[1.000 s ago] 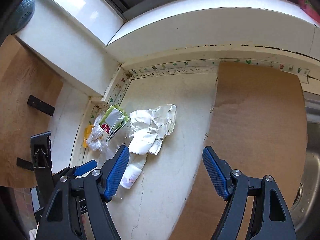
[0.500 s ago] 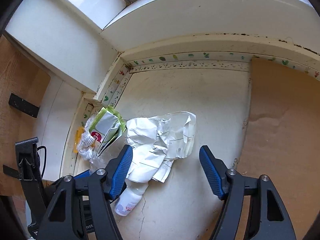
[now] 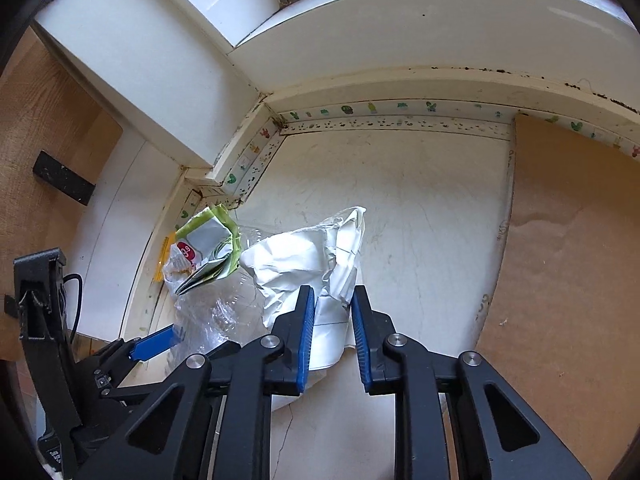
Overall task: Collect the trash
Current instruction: 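Lower both open tools toward the plastic wrap and tissues, then grasp the wrapped clear bottle with the left tool while the right tool grasps the white tissue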
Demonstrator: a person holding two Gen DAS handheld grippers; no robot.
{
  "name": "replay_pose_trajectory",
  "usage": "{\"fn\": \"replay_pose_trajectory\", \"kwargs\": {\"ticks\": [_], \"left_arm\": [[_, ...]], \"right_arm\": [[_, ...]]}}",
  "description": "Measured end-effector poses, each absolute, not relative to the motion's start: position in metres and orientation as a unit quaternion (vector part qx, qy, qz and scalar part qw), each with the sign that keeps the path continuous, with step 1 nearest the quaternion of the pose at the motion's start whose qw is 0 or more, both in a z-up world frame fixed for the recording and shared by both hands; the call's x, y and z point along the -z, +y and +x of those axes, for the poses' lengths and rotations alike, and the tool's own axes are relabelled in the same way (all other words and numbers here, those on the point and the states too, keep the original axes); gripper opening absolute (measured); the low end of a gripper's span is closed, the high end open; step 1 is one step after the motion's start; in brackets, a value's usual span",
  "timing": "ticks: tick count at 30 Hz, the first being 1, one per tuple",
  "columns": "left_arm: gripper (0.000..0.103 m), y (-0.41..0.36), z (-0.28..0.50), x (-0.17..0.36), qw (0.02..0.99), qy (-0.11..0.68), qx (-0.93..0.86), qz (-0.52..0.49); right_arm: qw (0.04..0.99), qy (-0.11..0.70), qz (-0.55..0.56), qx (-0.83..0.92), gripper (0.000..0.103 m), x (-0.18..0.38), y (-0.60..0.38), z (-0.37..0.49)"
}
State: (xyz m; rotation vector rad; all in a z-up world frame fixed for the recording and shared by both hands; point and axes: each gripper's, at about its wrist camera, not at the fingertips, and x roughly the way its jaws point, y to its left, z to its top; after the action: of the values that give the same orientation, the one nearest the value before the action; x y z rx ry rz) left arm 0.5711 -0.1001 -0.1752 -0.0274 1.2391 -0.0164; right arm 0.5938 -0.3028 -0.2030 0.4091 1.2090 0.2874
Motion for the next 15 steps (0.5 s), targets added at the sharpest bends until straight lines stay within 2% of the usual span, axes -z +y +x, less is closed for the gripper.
{"fn": "replay_pose_trajectory", "kwargs": {"ticks": [10, 15], "left_arm": [[0.081, -0.086, 0.535, 0.126, 0.815, 0.577, 0.034, -0.046], [0.081, -0.088, 0.517, 0.123, 0.782, 0.622, 0.034, -0.020]], "right_arm": [[0.806, 0.536, 0.208, -0.138, 0.019, 0.165, -0.314, 0.550], [0.808, 0.533, 0.206, -0.145, 0.018, 0.146, -0.306, 0.524]]}}
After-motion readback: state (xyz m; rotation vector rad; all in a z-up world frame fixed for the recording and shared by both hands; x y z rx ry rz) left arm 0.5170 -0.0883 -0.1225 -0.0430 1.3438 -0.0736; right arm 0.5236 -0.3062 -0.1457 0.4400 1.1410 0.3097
